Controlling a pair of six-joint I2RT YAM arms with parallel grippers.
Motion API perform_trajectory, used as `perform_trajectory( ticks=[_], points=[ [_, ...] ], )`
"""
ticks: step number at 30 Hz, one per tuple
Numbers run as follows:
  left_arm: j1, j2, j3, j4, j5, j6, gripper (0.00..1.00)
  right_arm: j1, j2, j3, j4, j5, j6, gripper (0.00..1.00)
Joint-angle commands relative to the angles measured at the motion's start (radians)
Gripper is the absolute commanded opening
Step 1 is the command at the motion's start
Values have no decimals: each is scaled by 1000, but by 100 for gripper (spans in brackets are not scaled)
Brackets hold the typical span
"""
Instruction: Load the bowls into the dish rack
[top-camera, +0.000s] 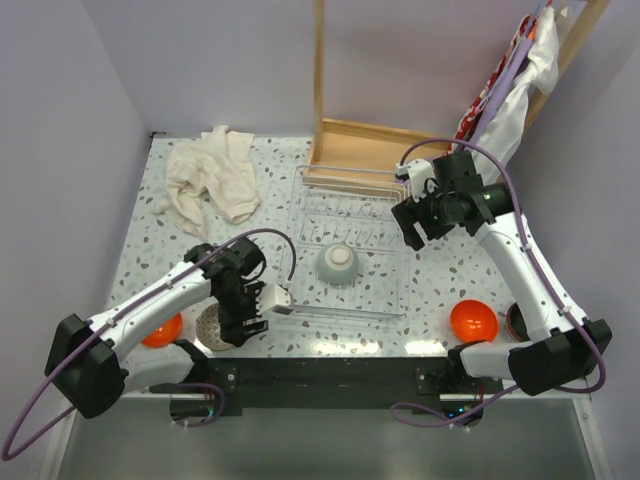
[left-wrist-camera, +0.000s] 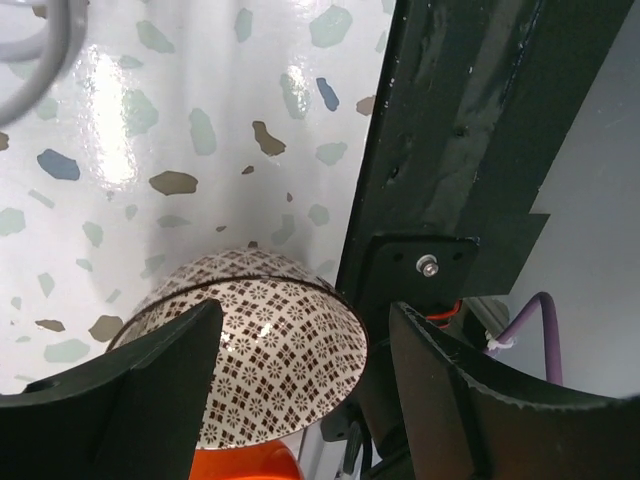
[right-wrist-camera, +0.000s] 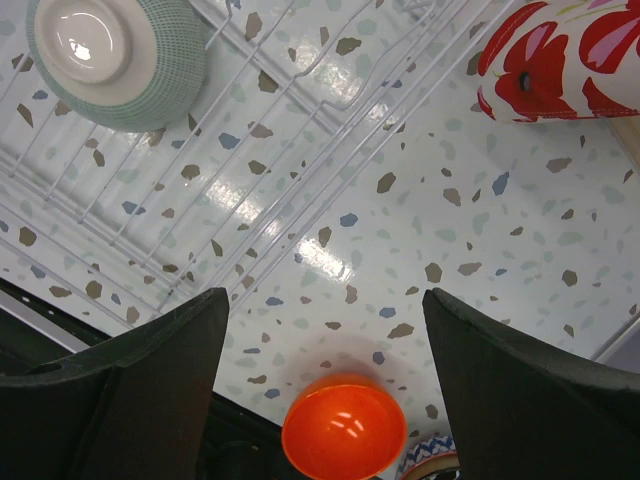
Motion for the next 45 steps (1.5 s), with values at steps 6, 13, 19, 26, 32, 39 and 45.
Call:
perform_trajectory(
  ticks=[6,13,19,26,32,39,45],
  points=[
    [-36,77,13,123,-158,-204,73,1,-40,-24,21,4,-35,83],
    [-38,78,-23,166,-235,-229,69,1,-44,-36,30,7,-35,84],
    [-45,72,45,108,-163,-212,68,1,-34,-21,27,15,-42,84],
    [-68,98,77,66,-113,-216,72,1,-14,-13,21,10,-39,84],
    [-84,132,34,115,-220,-255,77,1,2,5,18,13,-45,84],
    [-84,147,-15,170,-329,-293,78,1,-8,-4,18,15,-51,84],
    [-84,124,-38,209,-389,-304,71,1,-2,5,9,20,-60,84]
  ],
)
